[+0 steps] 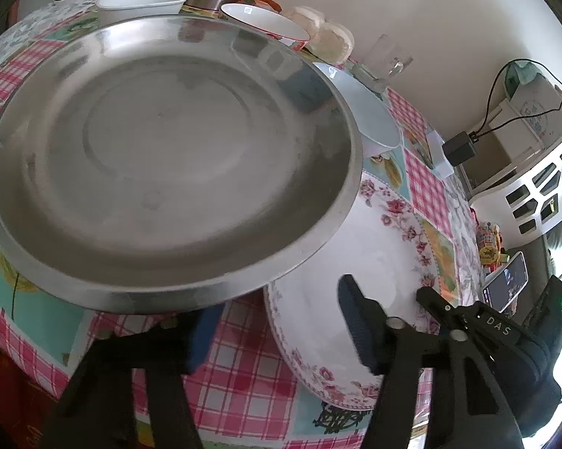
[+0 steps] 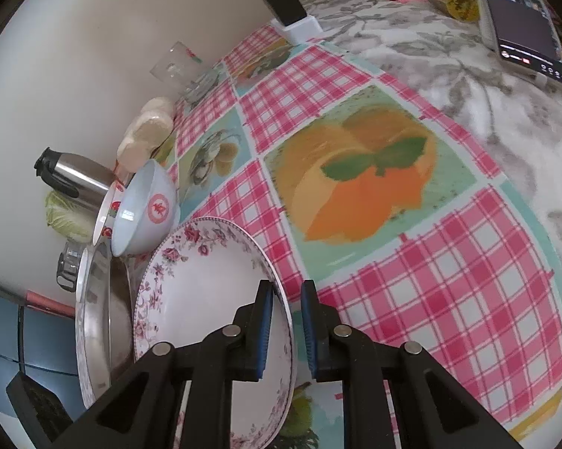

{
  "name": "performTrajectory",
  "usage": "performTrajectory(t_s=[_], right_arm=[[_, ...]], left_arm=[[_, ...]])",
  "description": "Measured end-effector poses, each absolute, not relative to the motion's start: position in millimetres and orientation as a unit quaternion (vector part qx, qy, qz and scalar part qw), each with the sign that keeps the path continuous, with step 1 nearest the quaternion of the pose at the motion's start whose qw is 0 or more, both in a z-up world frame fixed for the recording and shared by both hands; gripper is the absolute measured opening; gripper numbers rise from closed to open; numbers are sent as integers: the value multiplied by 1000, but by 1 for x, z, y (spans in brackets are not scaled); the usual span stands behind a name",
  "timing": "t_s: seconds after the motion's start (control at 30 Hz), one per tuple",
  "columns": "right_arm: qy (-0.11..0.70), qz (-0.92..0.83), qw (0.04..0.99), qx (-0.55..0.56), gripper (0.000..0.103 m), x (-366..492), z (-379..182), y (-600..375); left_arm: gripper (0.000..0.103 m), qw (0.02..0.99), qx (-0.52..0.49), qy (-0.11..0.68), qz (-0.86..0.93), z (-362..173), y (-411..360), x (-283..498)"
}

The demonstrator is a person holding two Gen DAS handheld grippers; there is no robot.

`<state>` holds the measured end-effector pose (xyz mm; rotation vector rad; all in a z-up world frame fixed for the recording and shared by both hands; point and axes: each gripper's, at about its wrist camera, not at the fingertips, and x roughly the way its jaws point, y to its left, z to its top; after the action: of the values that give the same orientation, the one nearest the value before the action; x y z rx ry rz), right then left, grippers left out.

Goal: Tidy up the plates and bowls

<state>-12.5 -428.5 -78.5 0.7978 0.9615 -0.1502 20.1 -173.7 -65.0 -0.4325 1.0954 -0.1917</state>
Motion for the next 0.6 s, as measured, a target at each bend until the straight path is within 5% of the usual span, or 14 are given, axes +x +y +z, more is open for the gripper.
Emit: performTrajectory(t_s=[0.3,0.47,0.6], right_arm=[[437,-57,805,397,16,-19,-83,-439],[421,-41,808,411,16,-22,-87,-442],[404,-23,812,421,16,-21,-93,-441]], left_arm=[[42,828,-195,515,-105,-68,-186,25],[17,829,-197,515,-95,-72,-183,29],[14,830,-198,513,-98,-74,-182,30]])
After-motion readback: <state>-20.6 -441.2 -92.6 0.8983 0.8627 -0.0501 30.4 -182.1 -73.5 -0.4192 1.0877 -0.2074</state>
